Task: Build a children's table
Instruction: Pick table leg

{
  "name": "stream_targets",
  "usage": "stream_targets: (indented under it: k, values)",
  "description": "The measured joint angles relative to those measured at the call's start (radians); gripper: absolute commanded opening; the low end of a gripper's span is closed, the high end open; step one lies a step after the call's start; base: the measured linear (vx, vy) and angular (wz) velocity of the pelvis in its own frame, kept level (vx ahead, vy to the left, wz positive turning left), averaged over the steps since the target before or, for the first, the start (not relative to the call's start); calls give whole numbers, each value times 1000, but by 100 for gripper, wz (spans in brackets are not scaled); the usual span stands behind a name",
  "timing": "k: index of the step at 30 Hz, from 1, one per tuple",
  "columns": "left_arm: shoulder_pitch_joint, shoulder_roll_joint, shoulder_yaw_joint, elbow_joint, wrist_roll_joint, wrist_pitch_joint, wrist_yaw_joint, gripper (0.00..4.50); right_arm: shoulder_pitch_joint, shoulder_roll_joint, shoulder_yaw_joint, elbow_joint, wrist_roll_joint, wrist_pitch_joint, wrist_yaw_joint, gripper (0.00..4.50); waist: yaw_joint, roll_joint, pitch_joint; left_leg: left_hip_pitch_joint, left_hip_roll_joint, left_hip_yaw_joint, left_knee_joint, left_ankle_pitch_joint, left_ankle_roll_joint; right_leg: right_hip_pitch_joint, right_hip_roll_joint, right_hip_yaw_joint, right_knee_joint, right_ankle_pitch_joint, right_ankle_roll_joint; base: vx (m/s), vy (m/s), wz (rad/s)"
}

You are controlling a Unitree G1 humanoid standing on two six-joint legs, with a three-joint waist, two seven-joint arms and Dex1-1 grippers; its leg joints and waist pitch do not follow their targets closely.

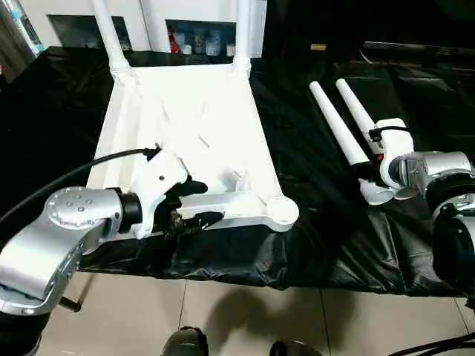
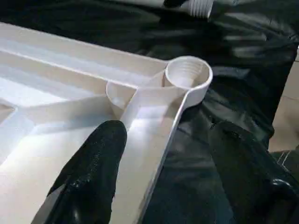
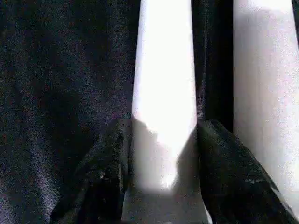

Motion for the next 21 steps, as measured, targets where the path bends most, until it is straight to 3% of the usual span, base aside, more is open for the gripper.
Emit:
stream_targets:
  k: [5, 12, 21]
  values:
    - [-45, -62, 2, 63, 24, -24, 65, 326, 1, 2, -59, 9, 41, -5, -51, 187, 1, -1, -1, 0, 0, 0, 1, 0, 0, -1, 0, 0, 2, 0, 0, 0, 0, 0]
    - [-132, -241, 30, 206, 45, -101, 237, 326, 3, 6, -146, 3, 125, -65, -30, 186, 3, -3, -3, -1, 2, 1, 8, 0, 0, 0, 0, 0, 7, 1, -1, 0, 0, 0]
    - [-227, -460, 61, 405, 54, -181, 397, 326, 127, 72, -281, -108, 290, -149, 102, 186, 16, -1, -5, -1, 3, 0, 16, 0, 1, 0, 0, 0, 14, 2, -2, 0, 0, 0]
